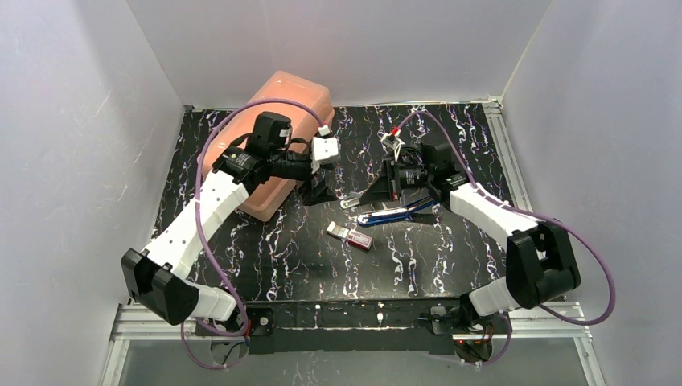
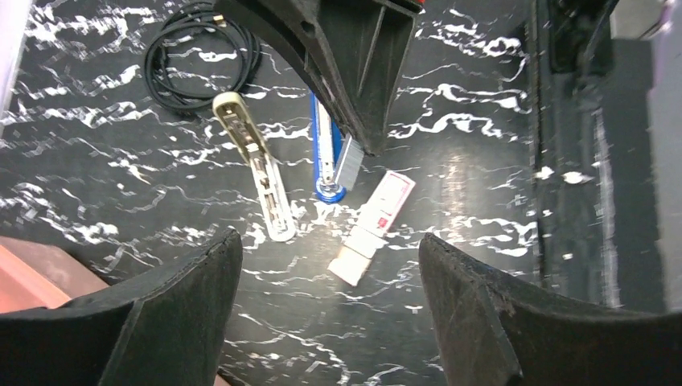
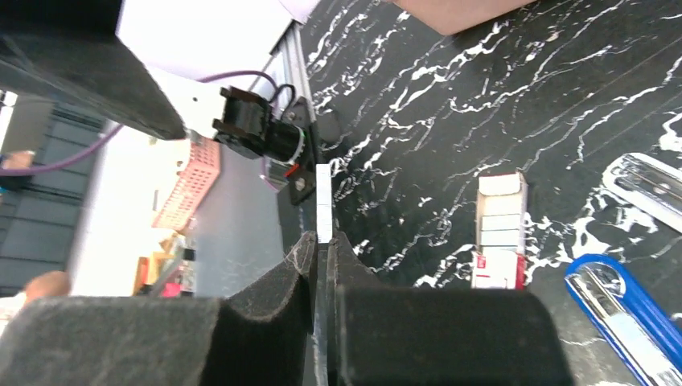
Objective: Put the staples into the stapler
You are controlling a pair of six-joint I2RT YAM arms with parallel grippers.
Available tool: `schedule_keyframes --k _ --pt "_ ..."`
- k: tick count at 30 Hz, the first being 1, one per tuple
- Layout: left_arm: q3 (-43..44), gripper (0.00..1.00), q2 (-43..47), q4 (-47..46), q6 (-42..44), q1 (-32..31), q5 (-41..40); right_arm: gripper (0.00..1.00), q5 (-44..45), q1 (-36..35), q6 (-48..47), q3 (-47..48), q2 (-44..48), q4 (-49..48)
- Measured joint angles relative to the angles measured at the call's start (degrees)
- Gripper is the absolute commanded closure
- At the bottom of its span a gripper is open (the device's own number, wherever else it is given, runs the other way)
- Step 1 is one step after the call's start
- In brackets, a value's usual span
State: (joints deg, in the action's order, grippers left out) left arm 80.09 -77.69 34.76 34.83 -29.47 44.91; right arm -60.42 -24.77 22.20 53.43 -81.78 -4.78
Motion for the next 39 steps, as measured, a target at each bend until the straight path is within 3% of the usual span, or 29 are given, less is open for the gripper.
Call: schedule_keyframes --k 6,13,17,23,39 --pt "2.1 0.34 -2.4 1.9 12.8 -2.0 -0.9 0.86 -2.2 0.0 17.6 -1.4 -3.3 -13.8" --pt "4.5 0.41 -5.5 3.1 23.4 -6.3 -2.1 0.86 -3.9 0.0 26.8 -1.8 -6.9 -19.9" --pt "4.5 0.42 -6.4 4.2 26.4 -6.7 -2.6 0.86 -4.5 0.0 28.6 -1.8 -7.0 -21.1" --pt "4.4 0.53 -6.5 4.7 29.5 -7.0 -4.1 0.86 -4.7 0.0 29.3 -1.8 -7.0 -22.0" --pt "3.0 0.59 -7.6 4.3 32.9 -8.7 -7.8 0.86 -5.3 0.0 29.8 -1.8 -7.0 -22.3"
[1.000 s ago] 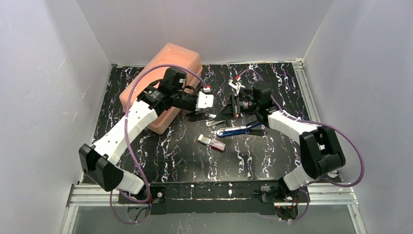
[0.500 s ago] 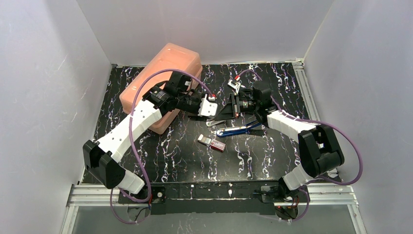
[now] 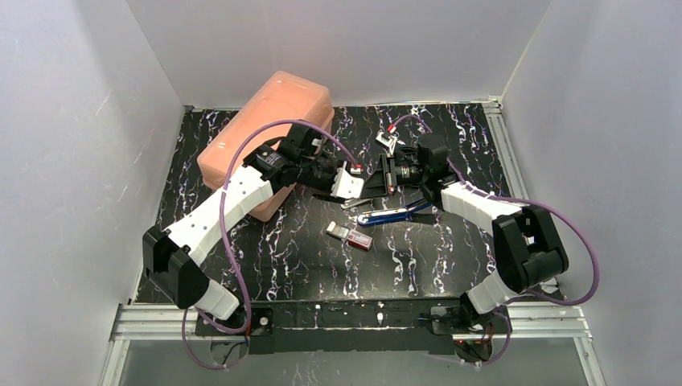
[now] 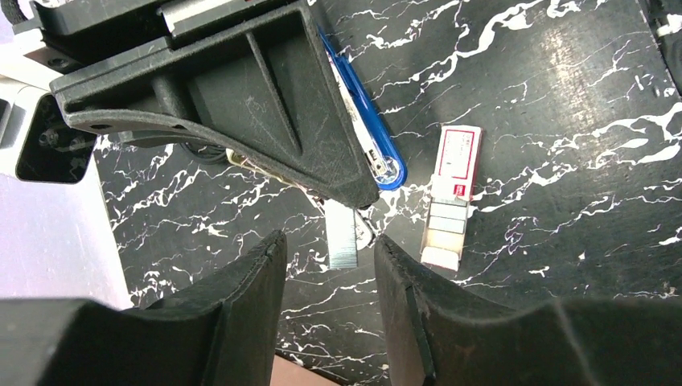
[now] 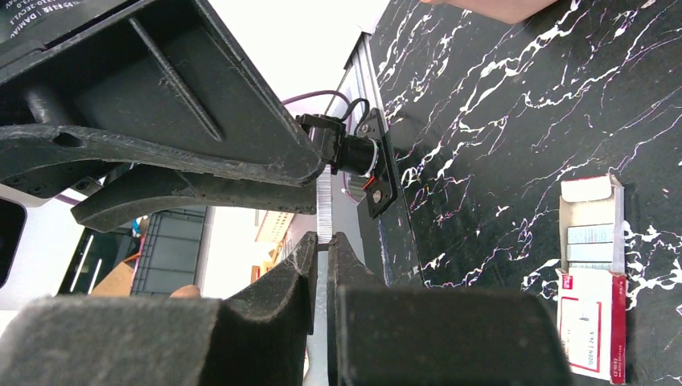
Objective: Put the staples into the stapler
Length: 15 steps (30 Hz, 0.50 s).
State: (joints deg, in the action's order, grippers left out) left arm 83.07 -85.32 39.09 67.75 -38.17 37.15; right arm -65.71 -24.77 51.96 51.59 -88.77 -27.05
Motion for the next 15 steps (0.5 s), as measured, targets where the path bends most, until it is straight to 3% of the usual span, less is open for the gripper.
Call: schedule_keyframes --k 15 --pt "-0.2 0.71 -0.3 -0.3 0.9 -0.4 -2.3 0.86 -0.3 0.0 0.0 0.0 0.0 0.0"
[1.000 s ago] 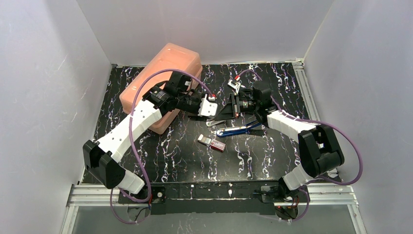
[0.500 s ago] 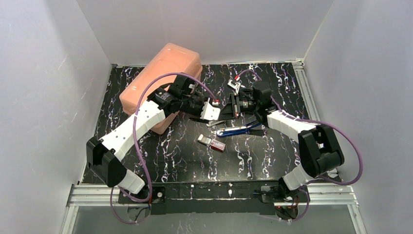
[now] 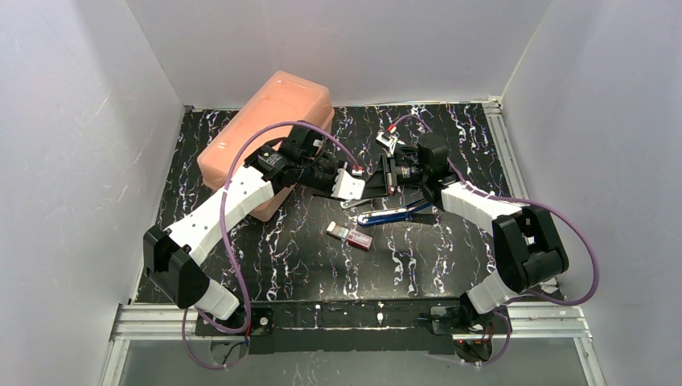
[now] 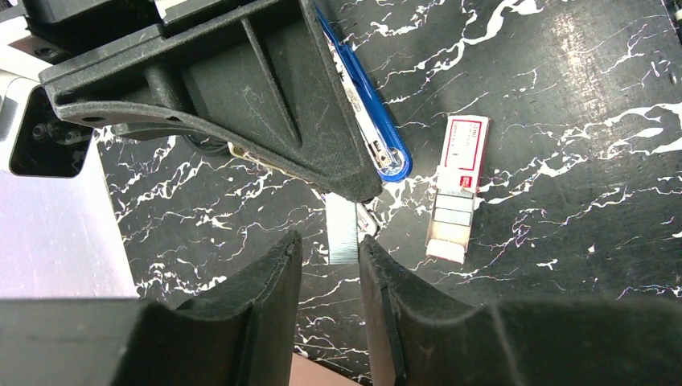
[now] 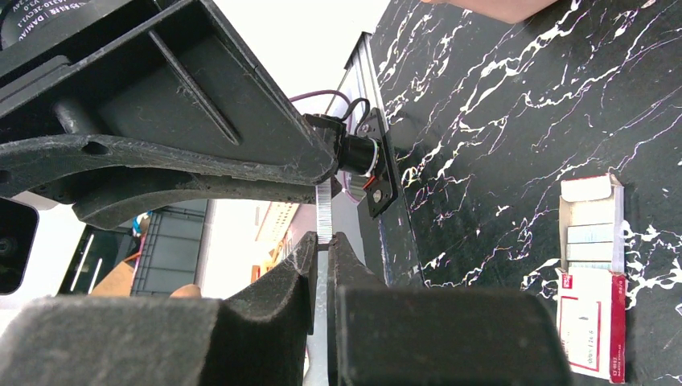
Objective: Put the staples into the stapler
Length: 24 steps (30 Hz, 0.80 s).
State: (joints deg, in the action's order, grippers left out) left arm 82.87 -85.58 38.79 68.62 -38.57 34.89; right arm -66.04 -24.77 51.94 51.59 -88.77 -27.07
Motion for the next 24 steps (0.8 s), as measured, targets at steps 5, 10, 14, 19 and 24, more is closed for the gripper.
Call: schedule_keyframes --k 5,10,14,19,24 --pt "0.0 0.74 0.0 0.0 0.0 -0.2 -0.1 0.86 0.0 0.1 0.0 0.0 0.0 0.0" --pt "0.0 0.75 0.0 0.0 0.0 -0.3 -0.3 0.86 0.0 0.1 0.0 0.0 0.0 0.0" --pt "0.0 0.78 -0.1 0.1 0.2 -0.6 -0.4 0.86 0.0 0.2 0.0 0.0 0.0 0.0" --pt "0.0 0.83 -0.2 0.1 0.3 -0.8 -0.5 0.84 0.0 0.4 0.0 0.0 0.0 0.0" --pt "0.0 0.85 -0.2 0.0 0.2 -0.9 -0.7 0.82 0.0 0.4 0.0 0.0 0.0 0.0"
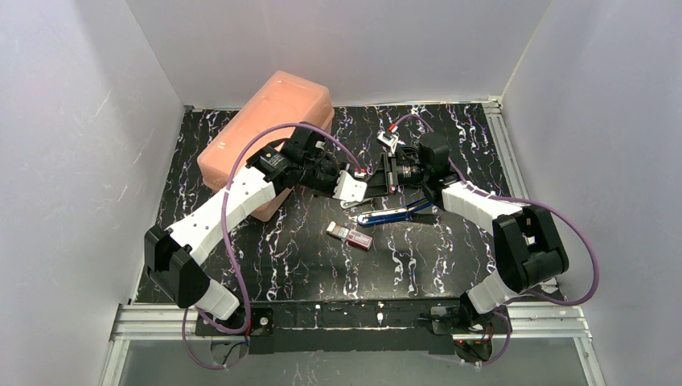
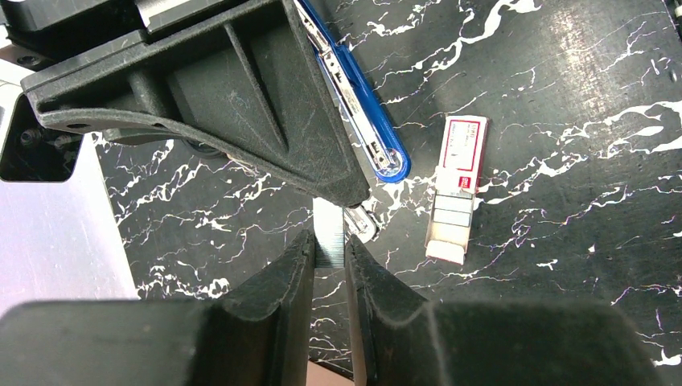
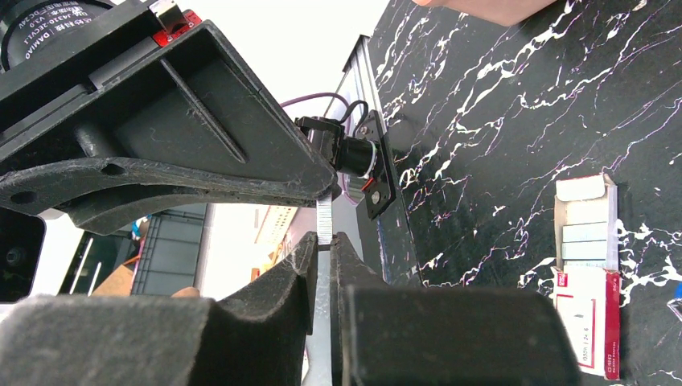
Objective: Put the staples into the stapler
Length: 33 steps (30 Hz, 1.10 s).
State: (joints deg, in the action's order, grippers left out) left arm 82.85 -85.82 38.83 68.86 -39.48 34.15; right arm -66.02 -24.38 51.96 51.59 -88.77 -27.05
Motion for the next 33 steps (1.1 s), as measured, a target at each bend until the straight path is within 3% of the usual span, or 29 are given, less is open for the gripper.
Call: schedule_keyframes --k 10,17,21,25,33 --pt "-0.3 0.94 0.0 -0.5 -0.5 0.0 -0.7 0.5 0.3 0.6 -3.0 0.3 0.2 2.9" --pt "-3.2 0.95 0.2 -1.9 -5.0 0.7 -1.8 0.4 4.1 4.2 -21.6 6.5 2.4 22.0" --pt "-5.0 0.95 1.1 -2.8 -8.9 2.9 -1.4 0.36 11.1 5.7 -36.3 14.8 2.4 36.0" --pt "-8.3 0.95 3.5 -4.2 -12.4 4.8 -0.7 0.3 21.2 6.0 -46.0 19.4 2.2 42.8" --pt "-11.3 0.96 6.9 -5.2 -15.1 5.0 0.2 0.25 36.0 6.0 -53.7 22.8 -5.5 48.0"
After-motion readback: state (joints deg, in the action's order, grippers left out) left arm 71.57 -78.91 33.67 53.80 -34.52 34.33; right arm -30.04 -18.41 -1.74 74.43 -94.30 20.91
